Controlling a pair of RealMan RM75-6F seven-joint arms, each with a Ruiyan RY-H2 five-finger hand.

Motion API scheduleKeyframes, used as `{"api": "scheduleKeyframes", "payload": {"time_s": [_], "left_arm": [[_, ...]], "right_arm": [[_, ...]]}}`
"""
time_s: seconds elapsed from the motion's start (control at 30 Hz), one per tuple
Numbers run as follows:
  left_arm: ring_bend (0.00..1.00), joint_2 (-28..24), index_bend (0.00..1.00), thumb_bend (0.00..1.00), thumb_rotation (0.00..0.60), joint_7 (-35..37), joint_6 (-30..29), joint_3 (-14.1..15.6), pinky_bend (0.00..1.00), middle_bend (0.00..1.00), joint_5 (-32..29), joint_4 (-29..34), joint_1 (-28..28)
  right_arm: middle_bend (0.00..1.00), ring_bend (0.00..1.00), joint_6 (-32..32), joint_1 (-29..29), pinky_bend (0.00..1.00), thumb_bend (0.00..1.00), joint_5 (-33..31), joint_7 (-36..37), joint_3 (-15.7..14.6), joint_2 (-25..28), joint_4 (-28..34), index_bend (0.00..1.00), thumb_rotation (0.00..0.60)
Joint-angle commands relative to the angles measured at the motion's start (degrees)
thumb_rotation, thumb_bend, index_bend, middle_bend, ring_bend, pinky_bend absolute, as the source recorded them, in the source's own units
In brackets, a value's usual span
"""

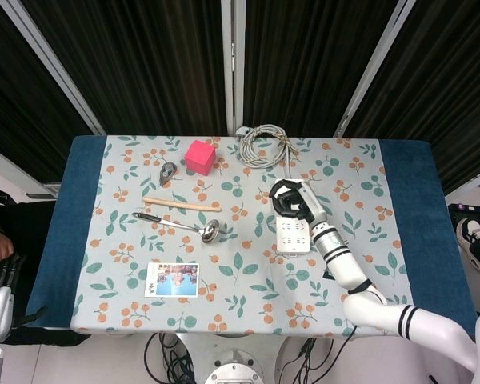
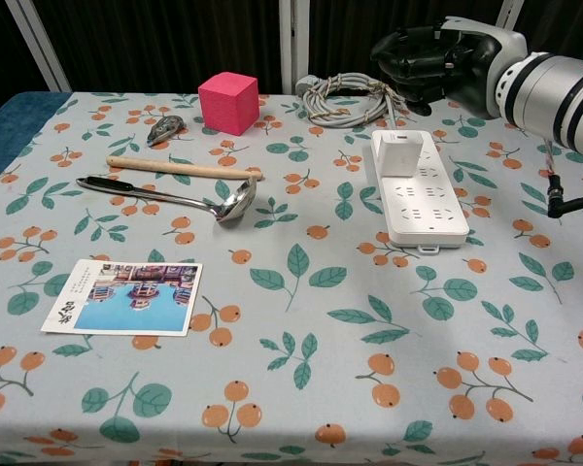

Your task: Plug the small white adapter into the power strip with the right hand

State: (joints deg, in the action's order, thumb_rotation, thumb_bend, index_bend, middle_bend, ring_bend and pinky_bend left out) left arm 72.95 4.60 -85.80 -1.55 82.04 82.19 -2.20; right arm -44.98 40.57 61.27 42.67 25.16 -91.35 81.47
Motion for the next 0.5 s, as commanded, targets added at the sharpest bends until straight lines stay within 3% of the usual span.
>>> {"api": "scheduleKeyframes", "payload": {"time_s": [0.03,0.33,0.5], "left_arm": [[0.0,0.02,0.06,0.0,0.6,-0.11,0.05,-0.02,0.0,0.0,-0.11,0.06,-0.01],[0.0,-0.11,0.06,0.0,0.6,-0.26,0.4,-0.13,0.0,0.0,-0.42,0.13,0.14],[0.0,-0.14,0.06,0.0,0.6,-0.35,0.52,-0.17,0.0,0.0,-0.65,0.28,0.15]], "right_arm": [[0.95,0.88,7.03,0.2,0.92,0.86,5.77,15.36,3.11,-3.64,-6.29,1.0,0.6],[0.96,0.92,11.17,1.66,0.97,0.89,11.88,30.39,2.41,-5.55,-12.76,1.0,0.6],[0.96,0.92,10.48,2.46,0.97,0.89,15.94,36.2,0.87,-6.11,-15.82,1.0,0.6]]}}
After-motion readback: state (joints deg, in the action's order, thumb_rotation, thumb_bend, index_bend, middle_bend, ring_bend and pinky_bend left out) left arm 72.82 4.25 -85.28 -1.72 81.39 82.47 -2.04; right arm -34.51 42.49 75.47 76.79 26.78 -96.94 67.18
